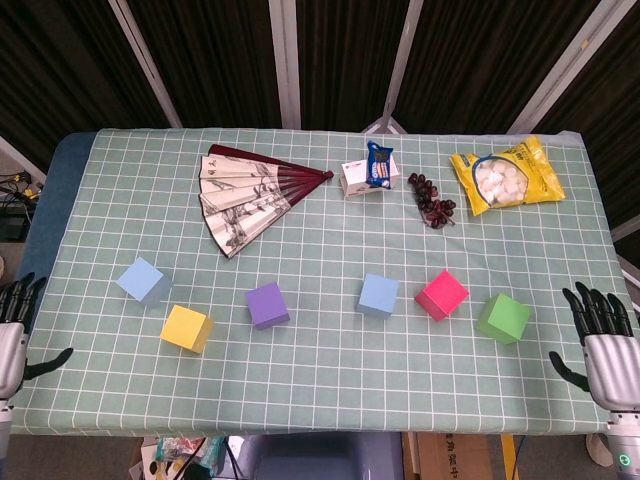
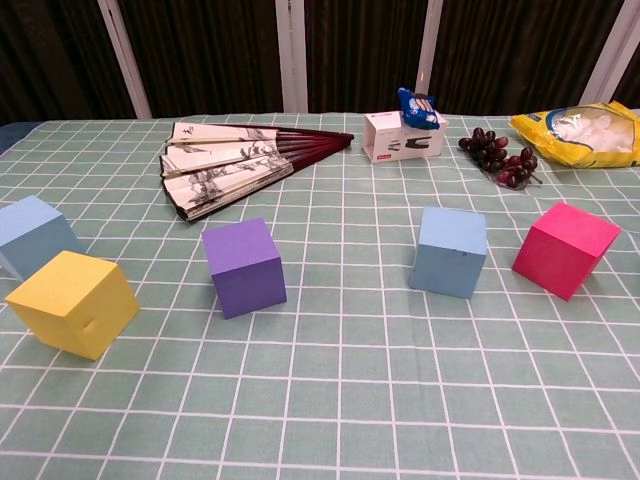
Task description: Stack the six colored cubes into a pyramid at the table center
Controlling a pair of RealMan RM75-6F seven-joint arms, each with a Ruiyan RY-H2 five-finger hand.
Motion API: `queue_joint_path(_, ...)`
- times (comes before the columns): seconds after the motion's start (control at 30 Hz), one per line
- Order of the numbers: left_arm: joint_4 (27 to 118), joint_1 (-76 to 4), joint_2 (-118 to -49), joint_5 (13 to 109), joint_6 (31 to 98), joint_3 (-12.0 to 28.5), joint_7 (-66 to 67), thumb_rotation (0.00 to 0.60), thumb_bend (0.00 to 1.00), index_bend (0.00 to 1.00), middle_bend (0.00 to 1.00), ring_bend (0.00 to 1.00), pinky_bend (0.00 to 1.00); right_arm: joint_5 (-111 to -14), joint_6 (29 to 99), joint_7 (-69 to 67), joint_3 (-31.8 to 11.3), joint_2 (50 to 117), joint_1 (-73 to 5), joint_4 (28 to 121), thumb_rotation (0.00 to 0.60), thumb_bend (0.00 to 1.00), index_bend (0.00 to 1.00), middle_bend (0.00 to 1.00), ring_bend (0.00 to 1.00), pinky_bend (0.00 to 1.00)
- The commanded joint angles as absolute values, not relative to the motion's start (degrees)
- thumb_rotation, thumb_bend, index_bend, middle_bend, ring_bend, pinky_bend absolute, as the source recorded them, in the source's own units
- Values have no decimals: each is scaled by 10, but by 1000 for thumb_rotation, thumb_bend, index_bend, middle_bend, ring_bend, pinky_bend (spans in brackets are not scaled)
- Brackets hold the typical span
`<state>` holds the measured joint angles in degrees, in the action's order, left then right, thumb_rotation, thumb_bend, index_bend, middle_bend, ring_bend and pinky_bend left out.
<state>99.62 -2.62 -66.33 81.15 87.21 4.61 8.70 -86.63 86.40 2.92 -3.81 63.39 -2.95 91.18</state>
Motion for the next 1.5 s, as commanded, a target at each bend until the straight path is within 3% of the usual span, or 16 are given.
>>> queue_joint_path(0.03, 1011, -30, -657, 812, 868, 46, 100, 600, 22, 0, 0, 34, 0, -865, 864, 26, -39, 633, -29, 914, 600, 280, 0, 0, 0, 36)
queue_joint_path(0.3, 1079, -54, -640, 796, 833, 51, 160, 600, 51, 0, 6, 34, 0, -858, 861, 21, -40, 632, -29, 919, 600, 280, 0, 0, 0, 36)
queue_joint_path(0.6, 1154, -137, -649, 709, 737, 92, 245, 600, 106, 0, 57, 34, 0, -845, 854, 23, -43, 633, -31, 926, 600, 280, 0, 0, 0, 36)
queue_joint_path(0.87, 1179, -235, -721, 591, 674, 130, 345, 600, 118, 0, 65, 34, 0, -836, 852, 20, -45, 631, -29, 930, 600, 280, 0, 0, 0, 36)
queue_joint_path(1.5, 1087, -379, -907, 448, 676, 162, 443, 600, 109, 0, 58, 34, 0, -825, 850, 8, -45, 622, -23, 934, 600, 280, 0, 0, 0, 36)
